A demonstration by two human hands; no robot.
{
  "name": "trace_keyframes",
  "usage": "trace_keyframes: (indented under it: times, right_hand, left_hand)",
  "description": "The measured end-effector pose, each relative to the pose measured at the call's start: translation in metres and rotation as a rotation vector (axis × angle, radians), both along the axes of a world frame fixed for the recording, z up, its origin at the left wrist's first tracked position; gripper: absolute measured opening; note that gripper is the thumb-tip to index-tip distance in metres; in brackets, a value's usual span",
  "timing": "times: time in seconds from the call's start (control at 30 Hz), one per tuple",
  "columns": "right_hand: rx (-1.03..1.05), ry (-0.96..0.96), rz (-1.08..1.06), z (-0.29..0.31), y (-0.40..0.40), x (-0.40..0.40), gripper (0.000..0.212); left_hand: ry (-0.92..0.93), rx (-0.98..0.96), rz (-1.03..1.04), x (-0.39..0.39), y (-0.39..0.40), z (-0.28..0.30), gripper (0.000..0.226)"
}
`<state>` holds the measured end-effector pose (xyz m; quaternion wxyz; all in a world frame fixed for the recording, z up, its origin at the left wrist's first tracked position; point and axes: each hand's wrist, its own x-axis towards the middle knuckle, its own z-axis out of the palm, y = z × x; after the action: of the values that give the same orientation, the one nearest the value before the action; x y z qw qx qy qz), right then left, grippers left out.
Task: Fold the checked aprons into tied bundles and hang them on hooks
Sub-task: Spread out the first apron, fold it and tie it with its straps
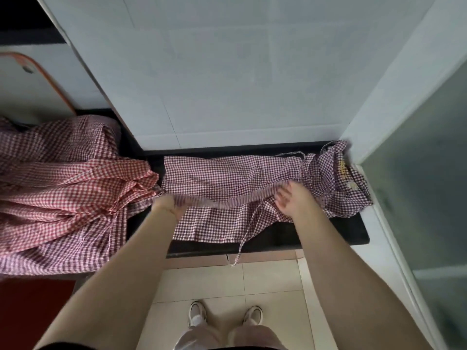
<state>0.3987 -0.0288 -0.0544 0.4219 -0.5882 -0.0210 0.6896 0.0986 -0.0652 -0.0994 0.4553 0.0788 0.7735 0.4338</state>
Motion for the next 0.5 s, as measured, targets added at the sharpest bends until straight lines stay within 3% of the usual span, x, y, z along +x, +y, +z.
trace_keyframes:
  times: [0.03, 0.07, 0.1, 0.17, 0.23, 0.3, 0.4, 0.5]
  right_hand:
    - [0.086, -0.020, 0.009, 0.016, 0.013, -0.004, 0.036]
    - [0.210, -0.007, 0.004, 0.034, 0.023, -0.007, 0.040]
    - [0.319, 0.023, -0.031, 0.050, 0.029, -0.010, 0.044]
    - [0.453, 0.107, -0.083, 0.062, 0.032, -0.018, 0.046]
    - [0.397, 0.074, -0.040, 0.044, 0.019, -0.025, 0.042]
    - [0.180, -0.005, -0.015, 0.007, -0.003, -0.028, 0.039]
    - [-0.131, -0.073, 0.002, -0.037, -0.039, -0.033, 0.032]
    - [-0.235, -0.147, 0.042, -0.057, -0.060, -0.035, 0.027]
  left_hand:
    - [-0.121, 0.142, 0.129, -0.006, 0.015, 0.024, 0.050]
    - [-0.362, 0.328, 0.265, -0.007, 0.024, 0.055, 0.049]
    - [-0.390, 0.562, 0.306, -0.012, 0.032, 0.080, 0.049]
    - [-0.235, 0.629, 0.405, -0.015, 0.032, 0.106, 0.036]
    - [-0.044, 0.508, 0.345, -0.016, 0.019, 0.100, 0.023]
    - [0.065, 0.274, 0.266, -0.021, -0.002, 0.064, 0.024]
    - [-0.042, -0.040, 0.314, -0.032, -0.039, 0.007, 0.028]
    - [-0.126, -0.179, 0.245, -0.041, -0.065, -0.021, 0.021]
